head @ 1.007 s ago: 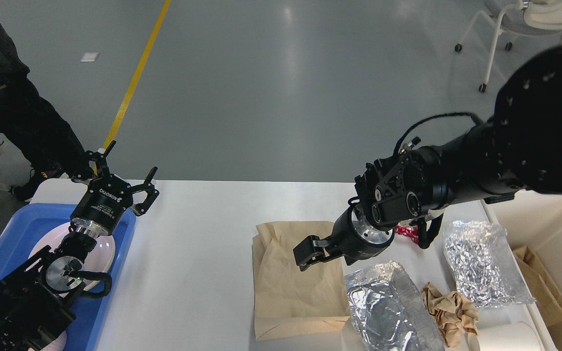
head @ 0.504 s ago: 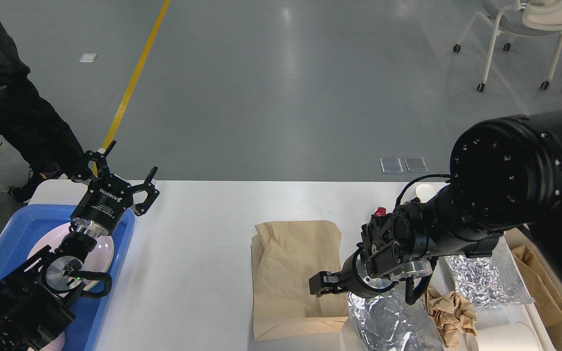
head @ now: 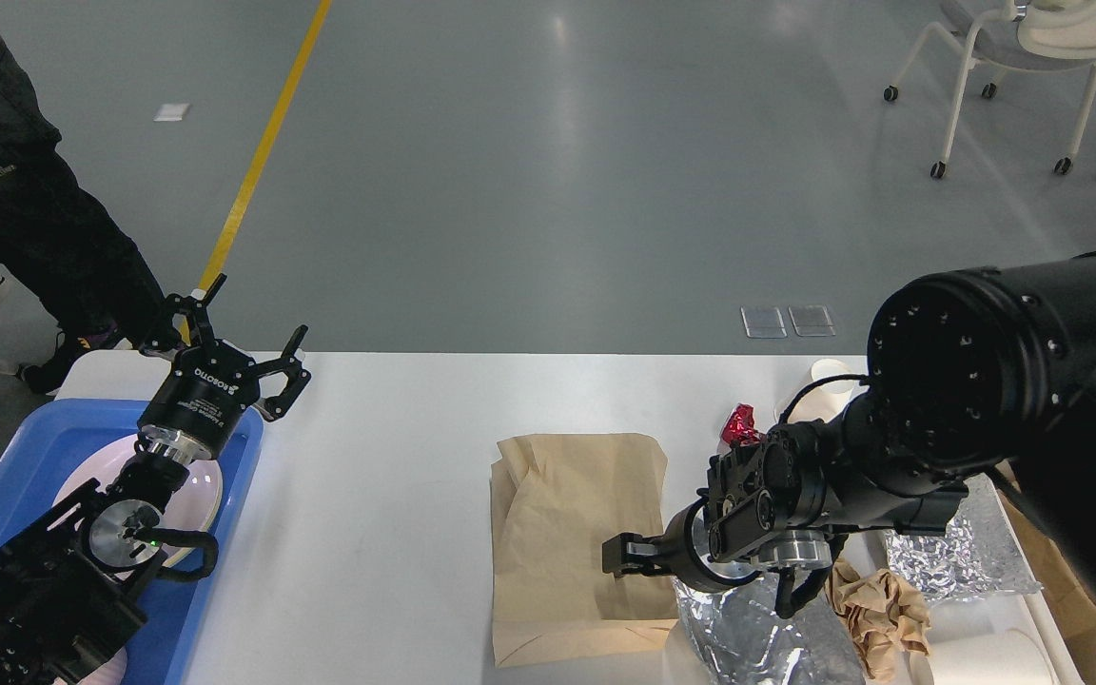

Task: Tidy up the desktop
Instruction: 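Lower the right gripper onto the brown paper bag and grasp it, then lift the brown paper bag and drop it into the white bin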

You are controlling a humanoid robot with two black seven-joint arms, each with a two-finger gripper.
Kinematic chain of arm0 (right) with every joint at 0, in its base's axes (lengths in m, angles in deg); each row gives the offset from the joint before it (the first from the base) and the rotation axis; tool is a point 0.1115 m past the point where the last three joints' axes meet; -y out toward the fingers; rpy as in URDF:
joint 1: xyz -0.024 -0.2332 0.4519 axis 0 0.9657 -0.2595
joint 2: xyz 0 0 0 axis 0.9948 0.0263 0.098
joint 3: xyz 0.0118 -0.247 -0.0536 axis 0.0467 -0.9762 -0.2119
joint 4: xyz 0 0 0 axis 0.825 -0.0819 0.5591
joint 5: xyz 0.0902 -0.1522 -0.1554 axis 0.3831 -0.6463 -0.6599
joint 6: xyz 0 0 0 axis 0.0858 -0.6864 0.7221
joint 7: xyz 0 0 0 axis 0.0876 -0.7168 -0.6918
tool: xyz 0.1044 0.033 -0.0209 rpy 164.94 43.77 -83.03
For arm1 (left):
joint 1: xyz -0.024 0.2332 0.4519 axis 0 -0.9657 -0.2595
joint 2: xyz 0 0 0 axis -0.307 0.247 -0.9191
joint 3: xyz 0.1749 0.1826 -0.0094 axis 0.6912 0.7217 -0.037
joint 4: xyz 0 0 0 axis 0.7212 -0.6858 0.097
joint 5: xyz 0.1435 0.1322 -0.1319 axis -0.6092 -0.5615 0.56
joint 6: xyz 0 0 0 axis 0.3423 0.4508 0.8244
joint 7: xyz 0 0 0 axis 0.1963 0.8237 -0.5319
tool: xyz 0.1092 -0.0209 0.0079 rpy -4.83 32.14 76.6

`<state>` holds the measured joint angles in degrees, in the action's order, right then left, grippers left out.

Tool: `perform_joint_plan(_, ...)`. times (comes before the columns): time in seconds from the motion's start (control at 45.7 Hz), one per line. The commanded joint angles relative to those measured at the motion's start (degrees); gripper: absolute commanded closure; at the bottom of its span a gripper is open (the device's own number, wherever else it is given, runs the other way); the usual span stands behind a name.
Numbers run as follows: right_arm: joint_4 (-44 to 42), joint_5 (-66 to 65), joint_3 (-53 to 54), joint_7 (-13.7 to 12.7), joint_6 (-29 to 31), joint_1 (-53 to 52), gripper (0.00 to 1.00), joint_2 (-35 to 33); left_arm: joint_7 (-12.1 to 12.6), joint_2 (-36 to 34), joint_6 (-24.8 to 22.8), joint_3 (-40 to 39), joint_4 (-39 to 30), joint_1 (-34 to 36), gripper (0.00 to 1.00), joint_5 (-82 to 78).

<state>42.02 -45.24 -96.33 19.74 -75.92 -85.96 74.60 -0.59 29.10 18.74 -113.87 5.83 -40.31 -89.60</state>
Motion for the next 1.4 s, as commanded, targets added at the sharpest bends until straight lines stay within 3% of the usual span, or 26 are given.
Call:
perform_joint_plan(0.0,0.0,0.3,0.1,0.3,0.1,0.8,0.66,0.1,0.0,0.0,0.0,0.0,0.0,0.0,0.00,0.0)
perform_joint_plan(0.044,-0.1,0.0,0.1,0.4,0.4,1.1,0.93,0.1,0.0,0.0,0.0,0.0,0.0,0.0,0.00,0.0)
perform_joint_plan(0.066,-0.1,0.0,0.1,0.4,0.5,1.1,1.00,0.1,0.0,0.0,0.0,0.0,0.0,0.0,0.00,0.0)
perform_joint_plan(0.569,-0.2,0.4,2.2,0.4,0.7,1.3,1.00,-0.4,0.0,0.0,0.0,0.0,0.0,0.0,0.00,0.0)
perform_joint_plan(0.745,2.2,0.0,2.3,0.6,2.9,-4.0,1.00,-4.4,0.0,0.0,0.0,0.0,0.0,0.0,0.00,0.0)
perform_joint_plan(0.876,7.1,-0.7,3.8,1.3,13.0,-16.9,1.00,-12.4,0.0,0.0,0.0,0.0,0.0,0.0,0.00,0.0)
perform_joint_plan(0.898,8.1,-1.4,4.3,1.4,19.1,-23.0,1.00,-16.4,0.0,0.0,0.0,0.0,0.0,0.0,0.00,0.0)
perform_joint_plan(0.964,7.9,-3.2,4.3,1.4,29.9,-32.3,1.00,-21.9,0.0,0.0,0.0,0.0,0.0,0.0,0.00,0.0)
perform_joint_plan(1.183,4.8,-14.0,4.1,1.4,56.6,-56.7,1.00,-37.7,0.1,0.0,0.0,0.0,0.0,0.0,0.00,0.0)
perform_joint_plan(1.38,2.7,-21.2,3.6,1.4,58.5,-63.8,1.00,-44.7,0.0,0.0,0.0,0.0,0.0,0.0,0.00,0.0)
